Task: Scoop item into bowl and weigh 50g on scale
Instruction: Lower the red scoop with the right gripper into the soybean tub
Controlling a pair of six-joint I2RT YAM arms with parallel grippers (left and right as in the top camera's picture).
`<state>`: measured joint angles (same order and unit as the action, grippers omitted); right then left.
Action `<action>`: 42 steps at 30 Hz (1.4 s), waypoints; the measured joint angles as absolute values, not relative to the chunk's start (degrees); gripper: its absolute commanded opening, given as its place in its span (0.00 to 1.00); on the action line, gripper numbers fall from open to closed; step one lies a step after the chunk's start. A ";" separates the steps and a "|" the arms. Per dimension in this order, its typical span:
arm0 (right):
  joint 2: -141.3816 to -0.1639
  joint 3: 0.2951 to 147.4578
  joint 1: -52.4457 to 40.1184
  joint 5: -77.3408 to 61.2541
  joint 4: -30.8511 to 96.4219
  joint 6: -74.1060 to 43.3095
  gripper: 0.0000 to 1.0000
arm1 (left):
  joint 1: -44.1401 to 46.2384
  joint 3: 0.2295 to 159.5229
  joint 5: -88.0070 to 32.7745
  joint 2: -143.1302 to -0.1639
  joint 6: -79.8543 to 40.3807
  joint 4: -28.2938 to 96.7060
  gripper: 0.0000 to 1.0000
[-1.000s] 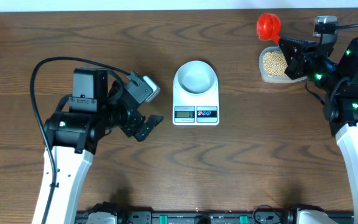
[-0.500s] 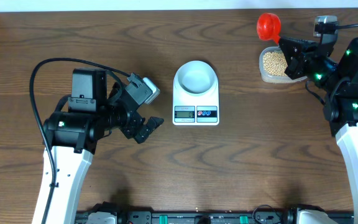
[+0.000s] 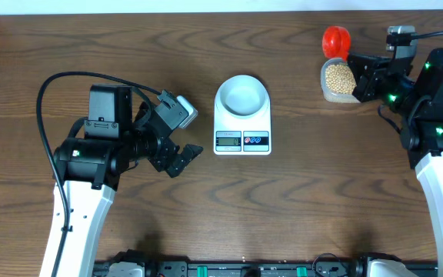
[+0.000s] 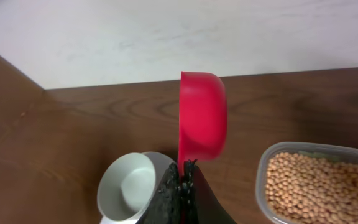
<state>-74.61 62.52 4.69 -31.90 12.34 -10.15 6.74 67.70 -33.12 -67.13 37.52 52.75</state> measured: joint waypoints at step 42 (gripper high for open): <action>-74.37 73.52 0.08 -5.23 36.60 -2.59 0.01 | 6.74 67.70 -33.12 -67.13 37.52 52.77 0.98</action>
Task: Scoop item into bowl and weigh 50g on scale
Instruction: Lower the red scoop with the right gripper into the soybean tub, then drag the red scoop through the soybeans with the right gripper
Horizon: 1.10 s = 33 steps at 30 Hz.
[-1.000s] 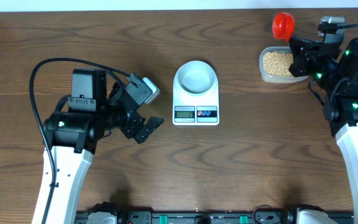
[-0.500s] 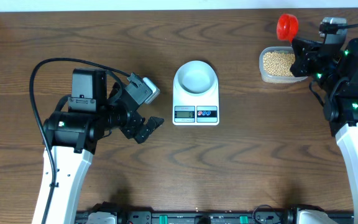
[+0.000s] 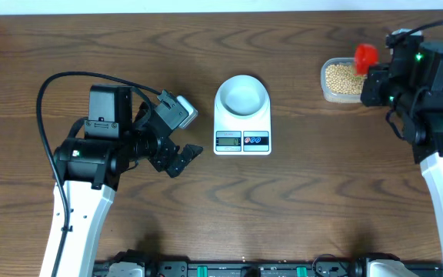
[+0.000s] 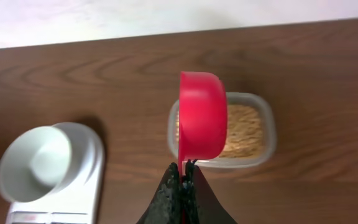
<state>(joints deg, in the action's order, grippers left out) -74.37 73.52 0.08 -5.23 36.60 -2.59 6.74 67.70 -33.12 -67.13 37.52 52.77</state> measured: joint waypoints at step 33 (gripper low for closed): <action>-95.04 73.95 -3.95 14.00 33.36 10.44 0.01 | 6.74 67.70 -33.10 -67.13 37.50 52.77 0.98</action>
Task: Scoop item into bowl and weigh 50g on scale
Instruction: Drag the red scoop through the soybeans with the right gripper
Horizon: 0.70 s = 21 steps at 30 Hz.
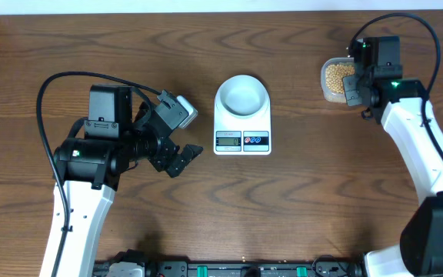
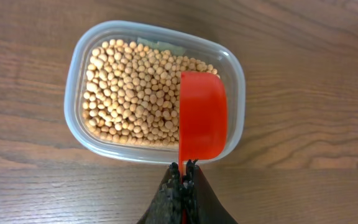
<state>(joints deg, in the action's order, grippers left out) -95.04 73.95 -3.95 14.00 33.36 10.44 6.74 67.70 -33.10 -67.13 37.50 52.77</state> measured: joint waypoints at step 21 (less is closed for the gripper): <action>-102.54 73.95 -3.60 15.53 29.32 15.99 0.01 | 6.74 67.70 -33.10 -67.13 37.50 52.77 0.98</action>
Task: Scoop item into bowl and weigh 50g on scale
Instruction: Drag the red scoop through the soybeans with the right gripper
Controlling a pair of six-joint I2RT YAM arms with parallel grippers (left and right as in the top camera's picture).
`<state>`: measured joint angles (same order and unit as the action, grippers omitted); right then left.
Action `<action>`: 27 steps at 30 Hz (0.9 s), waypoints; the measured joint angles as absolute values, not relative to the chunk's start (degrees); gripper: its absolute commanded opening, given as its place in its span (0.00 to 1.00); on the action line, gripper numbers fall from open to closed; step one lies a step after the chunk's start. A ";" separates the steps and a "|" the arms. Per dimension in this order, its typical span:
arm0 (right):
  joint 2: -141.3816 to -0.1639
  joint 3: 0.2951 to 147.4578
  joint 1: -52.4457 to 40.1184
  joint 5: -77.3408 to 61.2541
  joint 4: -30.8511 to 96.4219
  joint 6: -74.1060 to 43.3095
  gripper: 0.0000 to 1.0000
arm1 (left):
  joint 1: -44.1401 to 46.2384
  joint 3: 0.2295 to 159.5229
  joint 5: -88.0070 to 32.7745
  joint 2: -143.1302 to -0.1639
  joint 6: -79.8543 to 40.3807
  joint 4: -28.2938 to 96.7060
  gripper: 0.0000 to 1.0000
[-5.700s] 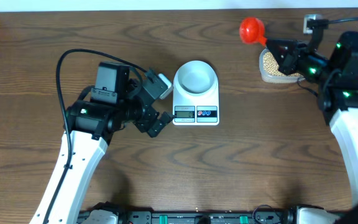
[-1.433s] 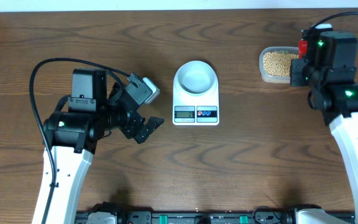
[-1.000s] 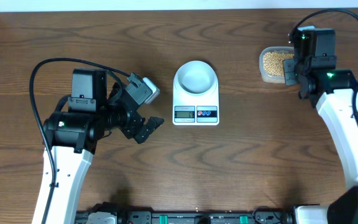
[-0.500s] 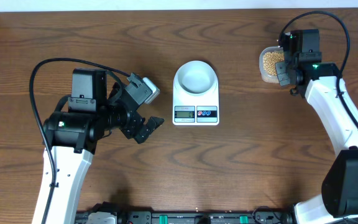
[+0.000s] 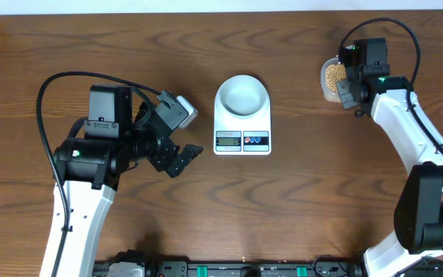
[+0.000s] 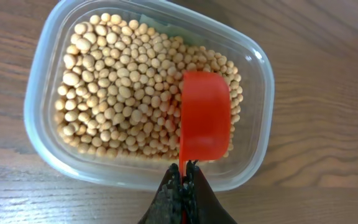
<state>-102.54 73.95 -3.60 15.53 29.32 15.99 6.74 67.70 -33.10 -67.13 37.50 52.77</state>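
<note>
A clear plastic tub (image 6: pixel 257 134) full of tan soybeans (image 6: pixel 123 99) sits at the back right (image 5: pixel 330 75). My right gripper (image 6: pixel 183 169) is shut on the handle of a red scoop (image 6: pixel 205 118), whose cup sits on edge down among the beans at the tub's right side. In the overhead view the right gripper (image 5: pixel 350 81) covers the tub's right half. A white bowl (image 5: pixel 242 95) stands empty on the white scale (image 5: pixel 242 141) at mid table. My left gripper (image 5: pixel 188 156) hangs open left of the scale, holding nothing.
Dark wood table (image 5: pixel 298 200) all round. The scale's display and buttons face the near edge. The left arm's black body and cable (image 5: pixel 91 146) occupy the left side. A pale wall strip runs along the table's far edge.
My right gripper has come lower and closer to the tub; the red scoop now sits deeper among the beans. The left arm has not moved.
The right gripper first held the red scoop beside the tub, toward the table's far edge. Then it was over the tub from the right. Later it pointed down with the scoop at the beans, and now the scoop is sunk into them. The left arm stayed put.
</note>
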 measured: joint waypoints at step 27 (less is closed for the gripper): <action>-102.76 74.22 1.06 4.43 29.76 11.51 0.01 | 6.74 67.70 -33.10 -67.13 37.50 52.77 0.98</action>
